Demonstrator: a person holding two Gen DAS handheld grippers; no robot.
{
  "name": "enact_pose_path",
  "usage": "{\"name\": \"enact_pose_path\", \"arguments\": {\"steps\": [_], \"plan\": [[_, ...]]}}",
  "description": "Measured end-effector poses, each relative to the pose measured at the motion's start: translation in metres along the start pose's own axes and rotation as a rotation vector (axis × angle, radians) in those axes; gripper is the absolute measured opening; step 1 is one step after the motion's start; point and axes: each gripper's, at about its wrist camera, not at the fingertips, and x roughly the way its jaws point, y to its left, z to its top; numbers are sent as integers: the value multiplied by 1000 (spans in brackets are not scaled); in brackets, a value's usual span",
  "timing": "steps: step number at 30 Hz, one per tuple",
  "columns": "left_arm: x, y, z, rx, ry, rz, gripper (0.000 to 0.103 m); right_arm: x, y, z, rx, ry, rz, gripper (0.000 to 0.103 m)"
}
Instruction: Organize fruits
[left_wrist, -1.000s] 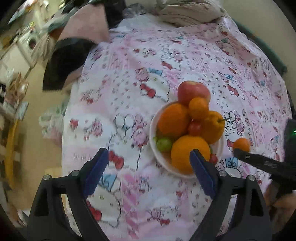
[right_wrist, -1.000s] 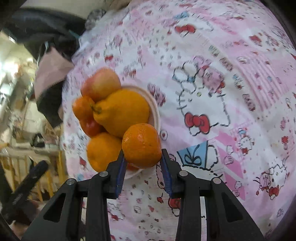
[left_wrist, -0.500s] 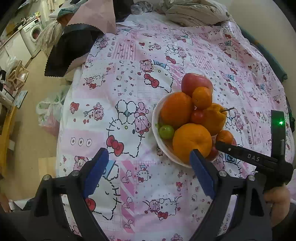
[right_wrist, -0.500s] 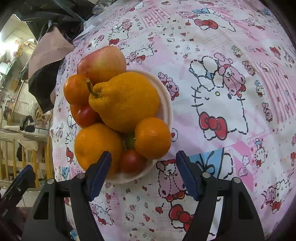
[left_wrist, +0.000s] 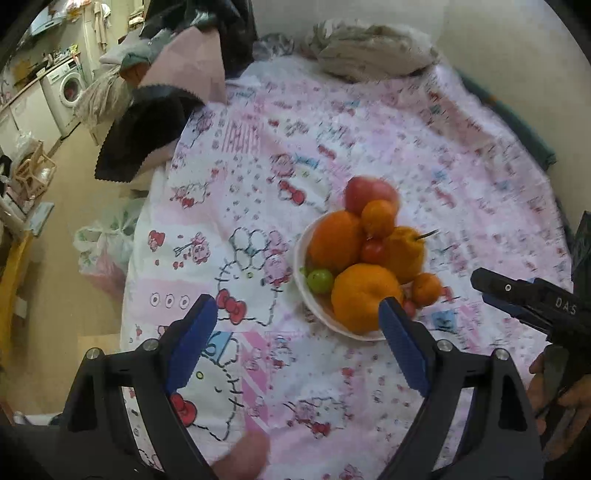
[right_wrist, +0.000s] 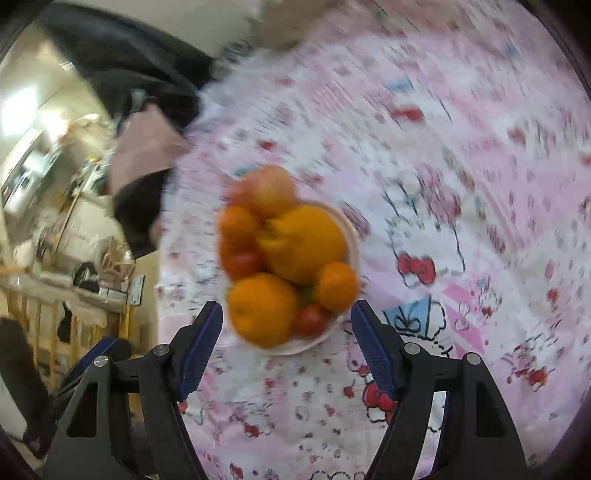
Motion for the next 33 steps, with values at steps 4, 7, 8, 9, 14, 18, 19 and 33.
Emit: {"name": "enact_pose_path", "arguments": {"steps": [4, 7, 8, 9, 14, 18, 19, 33], "plan": [[-23, 2, -8, 9, -61, 3, 87, -37, 27, -13, -99, -79, -31, 89], [-37, 1, -14, 27, -89, -6, 87, -54, 40, -26, -145, -95, -39, 91], [-43, 0, -17, 43, -104, 0, 87, -57, 42, -31, -155, -90, -44, 91], [-47, -1, -19, 51, -116, 5, 87, -60, 45, -36, -162, -90, -51, 91], [-64, -2, -36, 63, -157, 1, 96, -70, 54, -62, -234, -156, -122, 96], [-68, -2, -51, 68, -170, 2, 103, -66, 55, -77, -264, -208, -175, 99], [-68, -2, -53, 73, -177, 9, 103, -65, 54, -80, -265, -219, -181, 99], [-52, -9, -54, 83, -212, 34, 103, -57, 54, -84, -293, -270, -254, 103]]}}
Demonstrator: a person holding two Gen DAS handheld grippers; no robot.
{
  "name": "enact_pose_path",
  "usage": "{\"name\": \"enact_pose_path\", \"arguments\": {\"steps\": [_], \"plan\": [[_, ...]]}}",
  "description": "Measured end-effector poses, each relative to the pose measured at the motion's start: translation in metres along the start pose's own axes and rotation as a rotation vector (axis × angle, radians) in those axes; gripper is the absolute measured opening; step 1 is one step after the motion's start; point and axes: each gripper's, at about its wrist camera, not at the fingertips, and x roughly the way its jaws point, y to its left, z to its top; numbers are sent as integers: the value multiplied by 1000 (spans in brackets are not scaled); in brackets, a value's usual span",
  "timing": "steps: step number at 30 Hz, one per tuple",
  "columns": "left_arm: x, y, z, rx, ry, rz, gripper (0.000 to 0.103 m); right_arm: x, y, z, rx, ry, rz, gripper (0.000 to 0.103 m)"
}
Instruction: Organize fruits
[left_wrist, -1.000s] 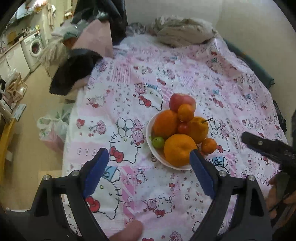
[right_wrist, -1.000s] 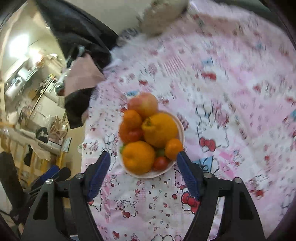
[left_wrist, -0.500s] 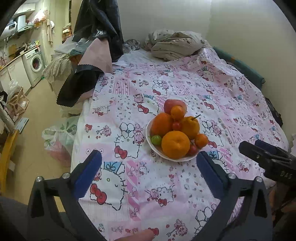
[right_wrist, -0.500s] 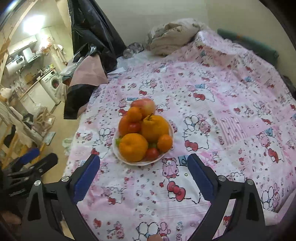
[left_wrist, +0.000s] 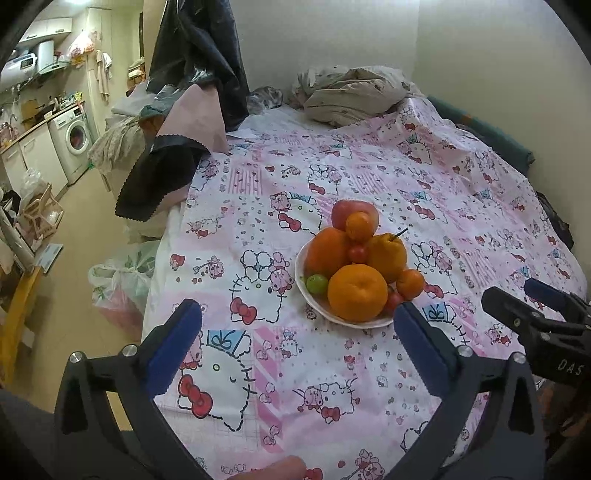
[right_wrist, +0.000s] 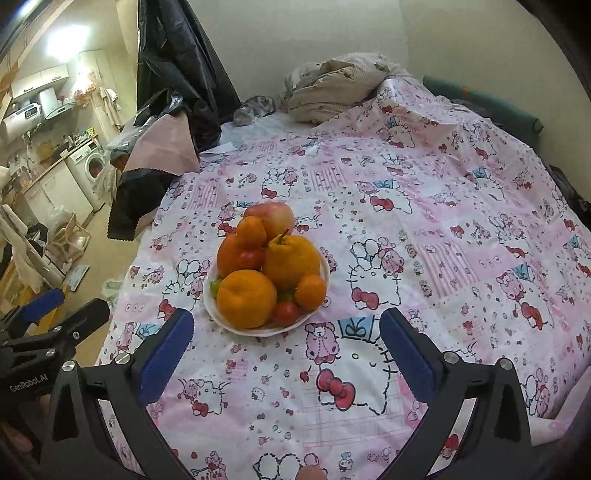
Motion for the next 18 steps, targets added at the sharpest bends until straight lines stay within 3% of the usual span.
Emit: {"name": "enact_pose_path", "arguments": {"steps": [18], "plan": [[1, -1, 1, -10, 3, -3, 103, -3, 0, 0, 2, -10, -9, 103]]}}
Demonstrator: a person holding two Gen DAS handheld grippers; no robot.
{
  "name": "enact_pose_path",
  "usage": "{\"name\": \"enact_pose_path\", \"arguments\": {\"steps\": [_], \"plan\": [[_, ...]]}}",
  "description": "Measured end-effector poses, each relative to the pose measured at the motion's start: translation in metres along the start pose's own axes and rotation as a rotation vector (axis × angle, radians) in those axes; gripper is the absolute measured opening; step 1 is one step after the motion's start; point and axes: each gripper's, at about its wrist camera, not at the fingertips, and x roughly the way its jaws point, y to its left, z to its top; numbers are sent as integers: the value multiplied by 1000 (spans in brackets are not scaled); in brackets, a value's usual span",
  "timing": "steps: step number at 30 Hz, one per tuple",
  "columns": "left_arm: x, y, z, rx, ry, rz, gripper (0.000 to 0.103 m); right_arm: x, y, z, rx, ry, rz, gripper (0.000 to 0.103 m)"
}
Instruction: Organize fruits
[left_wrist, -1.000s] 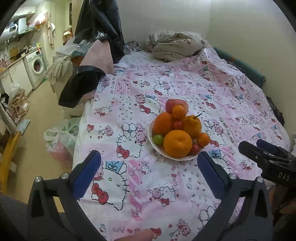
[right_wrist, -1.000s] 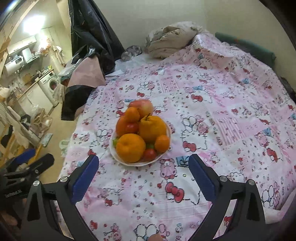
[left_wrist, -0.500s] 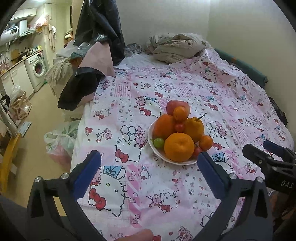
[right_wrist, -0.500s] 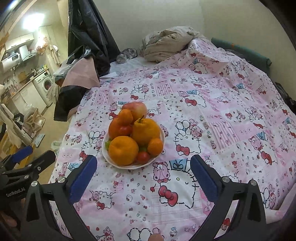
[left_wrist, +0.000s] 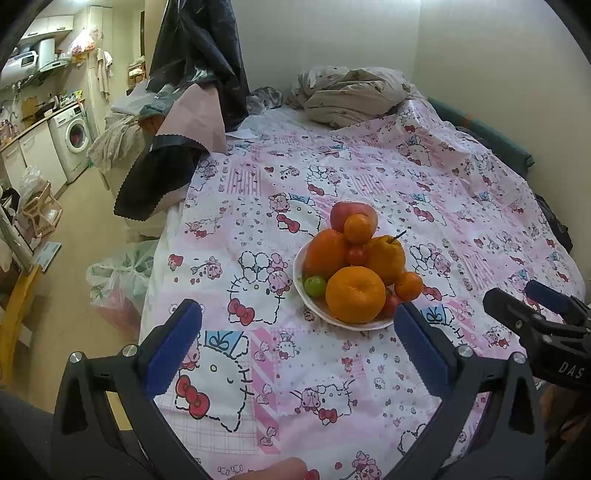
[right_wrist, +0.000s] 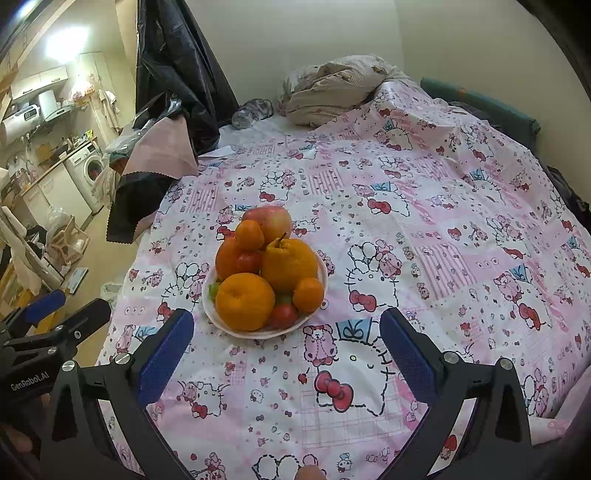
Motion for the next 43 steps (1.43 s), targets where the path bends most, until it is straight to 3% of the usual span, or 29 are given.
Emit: {"name": "enact_pose_path", "arguments": {"steps": [43], "plan": [[1, -3, 0, -16, 14, -7, 103, 2, -5, 1, -7, 0, -7, 103]]}}
